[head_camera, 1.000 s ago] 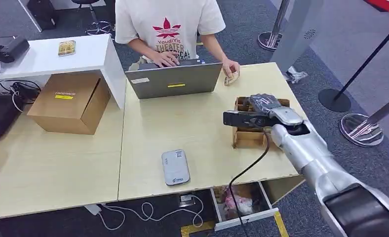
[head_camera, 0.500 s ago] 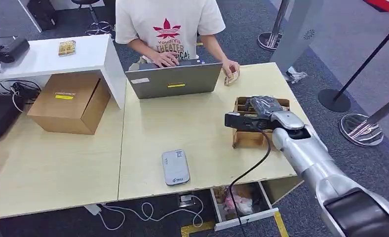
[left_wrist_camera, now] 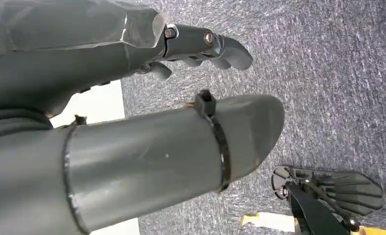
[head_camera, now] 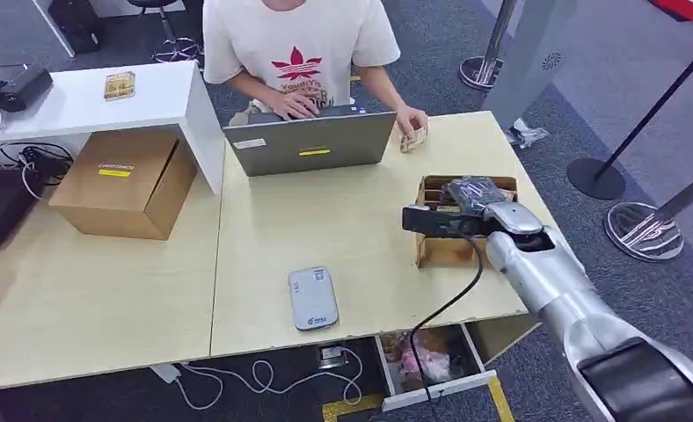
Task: Pass the card to the sensor for recognition and then transmit it.
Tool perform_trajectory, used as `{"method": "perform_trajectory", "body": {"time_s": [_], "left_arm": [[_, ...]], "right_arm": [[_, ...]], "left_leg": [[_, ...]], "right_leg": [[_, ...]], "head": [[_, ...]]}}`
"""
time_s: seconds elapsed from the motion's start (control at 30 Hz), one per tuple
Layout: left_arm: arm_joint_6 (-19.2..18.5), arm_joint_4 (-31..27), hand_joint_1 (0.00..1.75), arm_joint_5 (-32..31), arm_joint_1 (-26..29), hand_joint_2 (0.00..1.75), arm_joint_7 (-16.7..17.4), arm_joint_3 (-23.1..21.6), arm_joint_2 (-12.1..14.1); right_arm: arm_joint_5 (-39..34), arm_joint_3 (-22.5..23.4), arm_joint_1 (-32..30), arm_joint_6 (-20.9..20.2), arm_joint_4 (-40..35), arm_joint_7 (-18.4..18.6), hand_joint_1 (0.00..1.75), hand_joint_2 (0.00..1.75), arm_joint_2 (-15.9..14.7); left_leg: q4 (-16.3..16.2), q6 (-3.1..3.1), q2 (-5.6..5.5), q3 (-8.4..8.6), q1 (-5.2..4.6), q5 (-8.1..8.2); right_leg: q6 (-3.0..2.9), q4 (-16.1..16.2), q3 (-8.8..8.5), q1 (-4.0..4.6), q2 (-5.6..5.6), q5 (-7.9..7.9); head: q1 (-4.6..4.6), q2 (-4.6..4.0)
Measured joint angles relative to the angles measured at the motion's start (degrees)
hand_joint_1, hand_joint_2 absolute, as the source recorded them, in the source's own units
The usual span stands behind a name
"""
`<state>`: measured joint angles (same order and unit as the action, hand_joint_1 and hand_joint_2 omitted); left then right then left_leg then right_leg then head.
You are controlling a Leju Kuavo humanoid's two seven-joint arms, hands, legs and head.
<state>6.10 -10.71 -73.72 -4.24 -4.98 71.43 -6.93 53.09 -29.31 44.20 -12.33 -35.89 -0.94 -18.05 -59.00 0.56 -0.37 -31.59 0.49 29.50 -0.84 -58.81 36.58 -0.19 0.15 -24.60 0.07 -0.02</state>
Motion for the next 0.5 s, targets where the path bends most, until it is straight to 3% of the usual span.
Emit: {"method": "perform_trajectory", "body": {"time_s": [0.5], "left_arm": [[0.0,0.0,0.0,-0.2,0.0,0.0,0.0,0.0,0.0]], "right_arm": [[0.5,0.0,0.2,0.0,0.0,-0.5,1.4,1.75,-0.3]], "left_leg": [[0.0,0.0,0.0,0.0,0.0,0.0]], "right_leg": [[0.0,0.0,0.0,0.0,0.0,0.0]], "head": [[0.0,0.0]]}}
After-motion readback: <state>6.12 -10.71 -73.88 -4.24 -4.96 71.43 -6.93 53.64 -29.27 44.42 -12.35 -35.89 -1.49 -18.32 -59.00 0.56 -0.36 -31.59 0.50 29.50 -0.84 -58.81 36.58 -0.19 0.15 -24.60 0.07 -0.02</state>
